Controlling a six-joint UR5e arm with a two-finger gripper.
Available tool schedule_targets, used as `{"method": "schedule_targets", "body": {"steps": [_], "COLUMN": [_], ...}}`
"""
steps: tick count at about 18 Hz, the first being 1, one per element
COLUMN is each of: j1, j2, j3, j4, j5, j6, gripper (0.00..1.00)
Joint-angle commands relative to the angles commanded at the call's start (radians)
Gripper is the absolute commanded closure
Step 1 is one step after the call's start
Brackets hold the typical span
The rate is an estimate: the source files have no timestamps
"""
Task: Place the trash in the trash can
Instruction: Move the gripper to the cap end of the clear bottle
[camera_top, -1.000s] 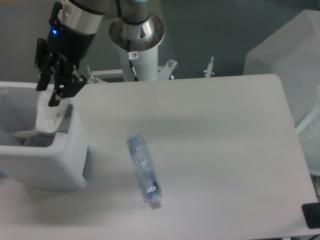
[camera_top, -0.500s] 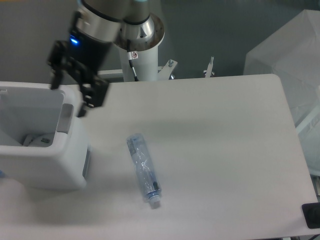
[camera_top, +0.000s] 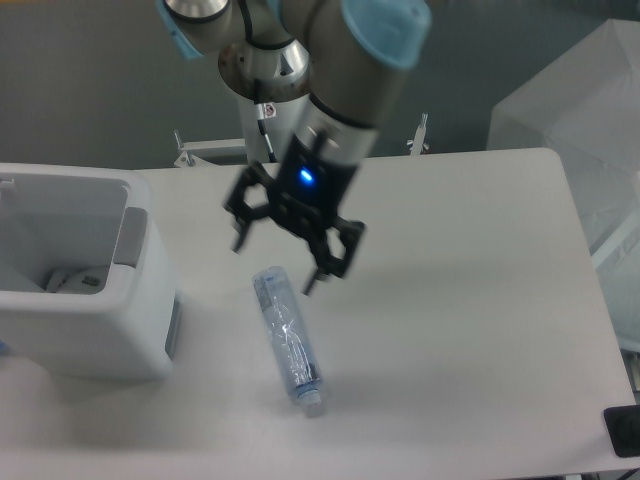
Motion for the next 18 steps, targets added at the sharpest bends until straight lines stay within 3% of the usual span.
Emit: {"method": "schedule_targets", "body": {"steps": [5, 11, 18], "j1": [-0.008, -0.043, -0.094], "j2": [-0.118, -0.236, -0.367], "j3": [0.075, 0.184, 0.284], "j4": [-0.008, -0.095, -0.104], "j5": [0.058, 0.156, 0.272], "j6": [-0.161, -0.27, -0.407], "gripper": [0.0, 0.0, 0.0]}}
